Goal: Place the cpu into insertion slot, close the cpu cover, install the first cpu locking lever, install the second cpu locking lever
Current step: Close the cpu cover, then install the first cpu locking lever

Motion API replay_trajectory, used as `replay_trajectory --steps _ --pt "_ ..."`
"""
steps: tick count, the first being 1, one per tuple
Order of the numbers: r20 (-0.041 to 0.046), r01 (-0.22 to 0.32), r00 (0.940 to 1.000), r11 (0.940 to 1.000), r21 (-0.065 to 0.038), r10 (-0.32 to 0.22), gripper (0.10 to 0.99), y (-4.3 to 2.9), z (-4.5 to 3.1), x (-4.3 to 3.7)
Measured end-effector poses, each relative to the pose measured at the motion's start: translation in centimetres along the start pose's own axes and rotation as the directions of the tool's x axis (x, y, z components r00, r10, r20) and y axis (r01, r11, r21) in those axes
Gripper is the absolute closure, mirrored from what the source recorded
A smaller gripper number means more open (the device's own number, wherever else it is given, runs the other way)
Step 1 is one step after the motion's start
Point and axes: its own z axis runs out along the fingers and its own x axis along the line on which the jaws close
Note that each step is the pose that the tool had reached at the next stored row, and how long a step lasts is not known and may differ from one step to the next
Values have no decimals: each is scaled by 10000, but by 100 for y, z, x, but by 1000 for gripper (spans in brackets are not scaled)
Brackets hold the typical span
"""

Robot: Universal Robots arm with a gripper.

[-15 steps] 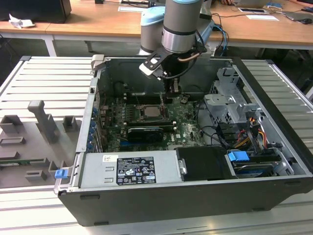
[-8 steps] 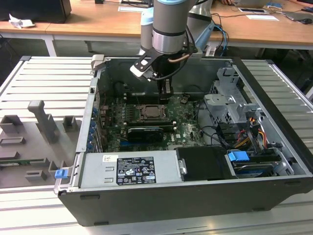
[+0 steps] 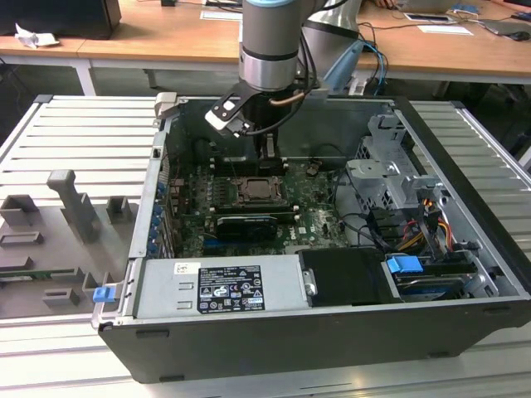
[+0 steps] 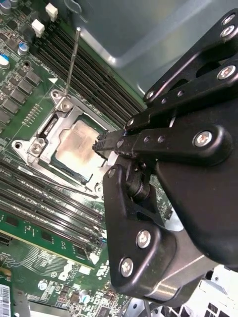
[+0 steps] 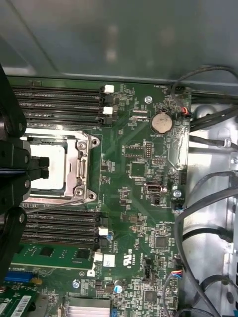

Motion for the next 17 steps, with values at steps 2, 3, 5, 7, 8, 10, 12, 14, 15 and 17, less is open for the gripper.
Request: replay_trajectory --steps 2,3,5,7,8,10,12,14,15,17 --pt "1 1 10000 10000 1 -1 980 -6 0 0" --pt "1 1 10000 10000 1 -1 980 -8 -1 0" --pt "1 0 10000 10000 1 0 980 -18 -1 0" --pt "1 1 10000 10000 2 -1 980 -20 -1 1" --pt "1 1 10000 10000 1 -1 980 -20 -3 0" --pt "1 0 10000 10000 1 0 980 -19 -51 0" --pt "5 1 10000 10000 1 -1 980 -18 -99 0" --pt "5 0 10000 10000 1 0 980 -17 -139 -1" --pt "6 0 10000 10000 2 0 980 -17 -171 -1" --pt "7 0 10000 10000 1 0 980 -14 -298 -2"
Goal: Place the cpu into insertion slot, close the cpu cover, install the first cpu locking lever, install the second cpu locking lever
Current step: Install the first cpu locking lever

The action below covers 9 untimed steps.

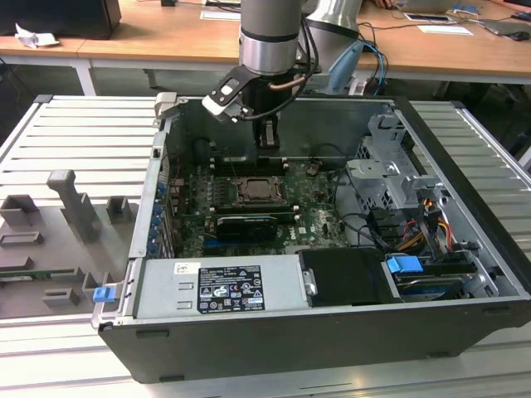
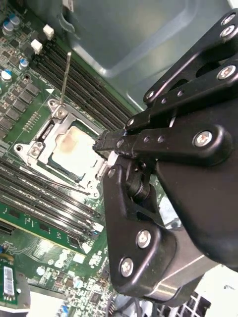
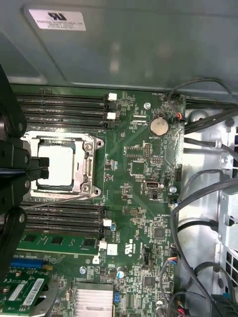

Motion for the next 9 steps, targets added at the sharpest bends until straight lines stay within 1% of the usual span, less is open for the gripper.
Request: replay_trajectory --steps 4,5,6,7,9 --pt "24 3 10000 10000 1 -3 980 7 -303 -3" --pt "31 2 10000 10000 1 -2 980 7 -347 -4" --pt "44 2 10000 10000 2 -2 980 9 -419 -5" --pt "50 2 10000 10000 3 -2 980 10 -469 -5" --pt "60 2 10000 10000 2 -2 980 12 -596 -7"
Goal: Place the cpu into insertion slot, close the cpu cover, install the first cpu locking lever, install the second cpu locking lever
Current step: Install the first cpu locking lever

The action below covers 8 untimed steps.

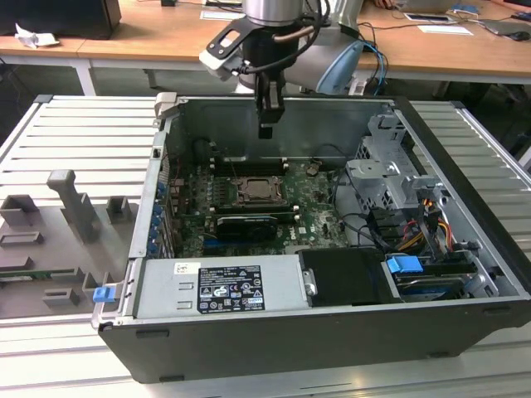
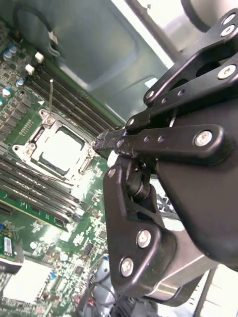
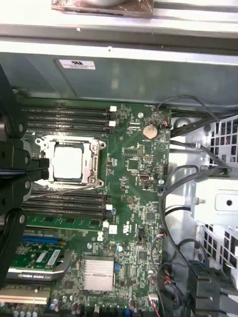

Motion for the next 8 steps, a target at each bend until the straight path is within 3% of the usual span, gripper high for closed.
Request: replay_trajectory --steps 1,5,8 --pt "6 1 10000 10000 1 -1 980 1 -55 -1" --pt "-12 947 9955 9955 -15 -947 980 0 -31 -1" --pt "-29 2007 9796 9796 -36 -2007 980 -2 59 1"
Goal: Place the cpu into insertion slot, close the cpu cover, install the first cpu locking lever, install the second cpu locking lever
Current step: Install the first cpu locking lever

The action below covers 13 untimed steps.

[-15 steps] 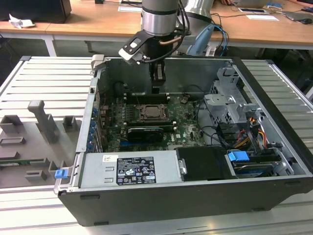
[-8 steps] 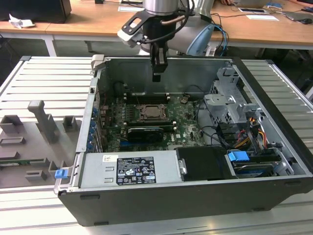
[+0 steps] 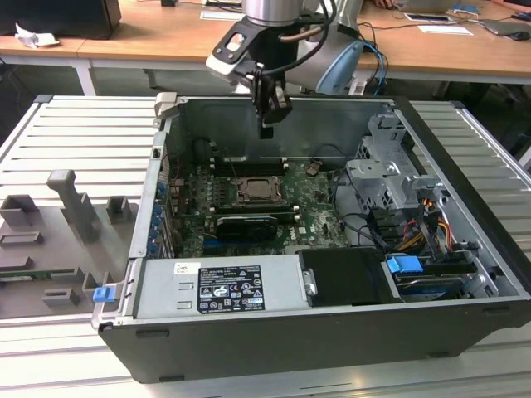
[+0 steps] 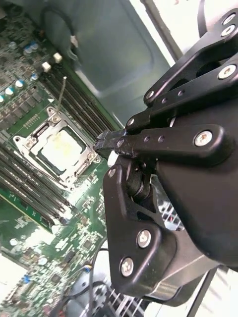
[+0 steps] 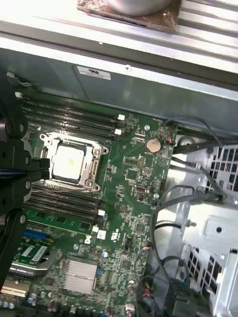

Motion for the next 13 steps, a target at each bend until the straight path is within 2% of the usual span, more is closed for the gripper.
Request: replay_trajectory --steps 3,7,13 --pt "-13 648 9979 9979 -12 -648 980 -1 49 1" --pt "-30 1632 9866 9866 -31 -1632 980 -3 122 2" --pt "-48 2832 9590 9590 -57 -2832 980 -3 149 2"
